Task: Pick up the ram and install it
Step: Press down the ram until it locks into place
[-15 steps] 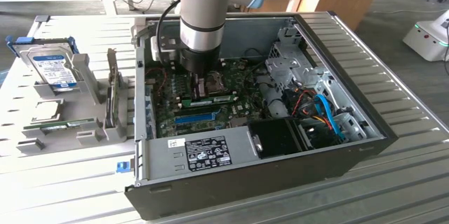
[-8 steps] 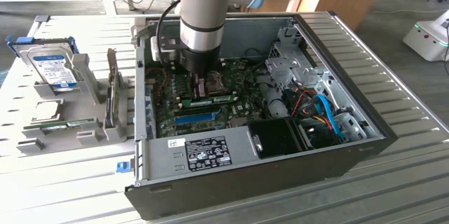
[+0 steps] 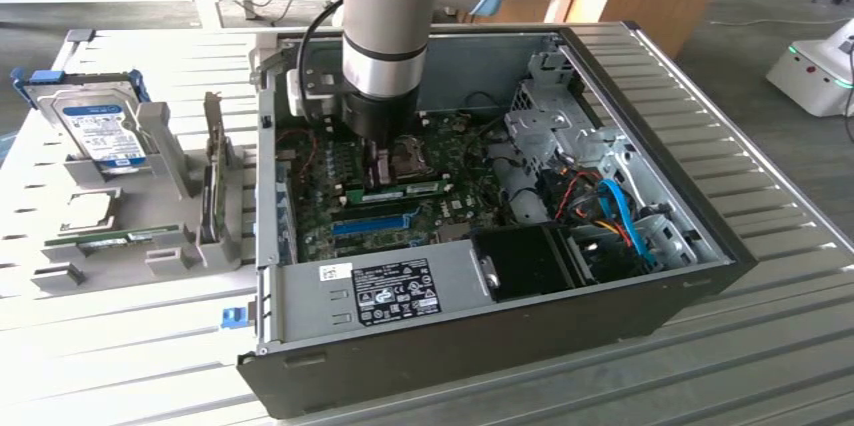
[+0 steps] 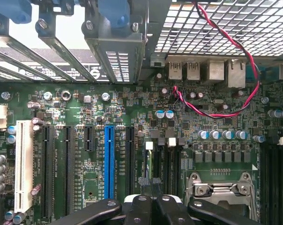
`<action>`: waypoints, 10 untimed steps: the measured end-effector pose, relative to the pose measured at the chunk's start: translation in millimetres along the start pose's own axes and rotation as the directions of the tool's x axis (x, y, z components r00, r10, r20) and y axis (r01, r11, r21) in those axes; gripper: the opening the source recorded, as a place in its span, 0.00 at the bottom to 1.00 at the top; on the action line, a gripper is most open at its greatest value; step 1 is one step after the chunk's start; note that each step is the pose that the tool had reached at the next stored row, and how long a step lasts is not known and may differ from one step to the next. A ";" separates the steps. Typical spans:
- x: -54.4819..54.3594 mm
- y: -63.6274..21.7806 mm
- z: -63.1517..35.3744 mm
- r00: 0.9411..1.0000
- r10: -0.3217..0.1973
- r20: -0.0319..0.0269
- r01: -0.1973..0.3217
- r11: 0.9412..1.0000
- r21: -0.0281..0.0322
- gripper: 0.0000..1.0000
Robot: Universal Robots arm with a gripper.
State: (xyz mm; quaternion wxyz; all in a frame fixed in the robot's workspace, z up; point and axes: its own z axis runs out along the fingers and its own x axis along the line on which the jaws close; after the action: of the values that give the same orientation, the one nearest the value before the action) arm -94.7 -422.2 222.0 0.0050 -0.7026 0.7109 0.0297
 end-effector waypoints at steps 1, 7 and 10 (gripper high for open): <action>0.0 0.0 0.2 1.000 0.000 0.000 0.000 1.000 0.000 0.11; -0.2 -0.1 -0.5 1.000 0.000 0.001 0.000 1.000 0.001 0.11; -0.3 0.1 -4.9 1.000 0.000 0.000 0.000 1.000 0.000 0.11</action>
State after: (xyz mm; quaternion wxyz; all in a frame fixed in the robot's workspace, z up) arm -94.7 -422.2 226.9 0.0051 -0.7026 0.7109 0.0297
